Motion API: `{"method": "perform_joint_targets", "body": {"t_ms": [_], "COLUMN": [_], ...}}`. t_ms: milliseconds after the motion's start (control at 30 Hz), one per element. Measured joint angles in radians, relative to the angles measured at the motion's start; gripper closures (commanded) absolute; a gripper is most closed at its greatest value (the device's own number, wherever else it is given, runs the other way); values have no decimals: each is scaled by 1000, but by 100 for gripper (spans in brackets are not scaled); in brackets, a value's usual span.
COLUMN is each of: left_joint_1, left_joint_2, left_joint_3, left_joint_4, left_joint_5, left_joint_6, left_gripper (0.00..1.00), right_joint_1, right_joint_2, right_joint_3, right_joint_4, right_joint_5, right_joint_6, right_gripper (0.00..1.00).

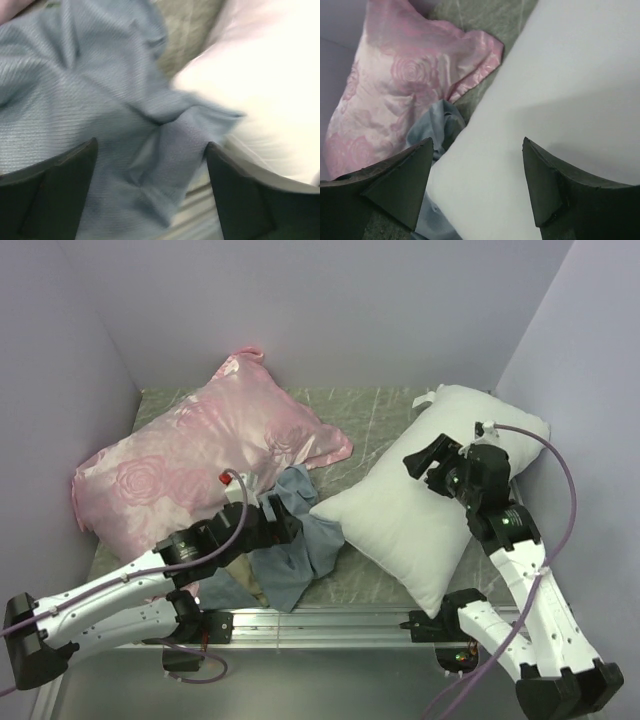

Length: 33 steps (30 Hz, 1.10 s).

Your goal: Remove the pillowcase from the pillow

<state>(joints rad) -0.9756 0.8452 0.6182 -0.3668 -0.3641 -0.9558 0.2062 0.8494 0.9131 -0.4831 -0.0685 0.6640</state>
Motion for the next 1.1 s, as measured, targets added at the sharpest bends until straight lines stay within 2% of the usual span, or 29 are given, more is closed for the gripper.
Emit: {"method": "perform_joint_targets", "body": {"t_ms": [233,333,567,800,1100], "left_joint_1": [0,0,0,0,0], "left_joint_2": [-12,-18,-119,-213,-222], "left_joint_3": [279,351,354,354,315], "left_joint_4": [-94,-100,-109,-112,-119], "left_joint_5": [-2,-8,-34,-92,-109], "left_joint_6": [90,132,211,219,231], "left_gripper": [1,1,1,1,0], "right_joint_1": [41,49,51,51,51], "right_joint_2": [-130,-172,-276,-290,-319], "right_joint_3": [0,-10,-33,-38,-40], "right_joint_4": [12,9,-35,-75,-87], "right_joint_5": [-3,-1,18,37,50], "right_joint_6": [-29,-47,-99,-128,-138], "right_gripper": [19,15,14,13,12]}}
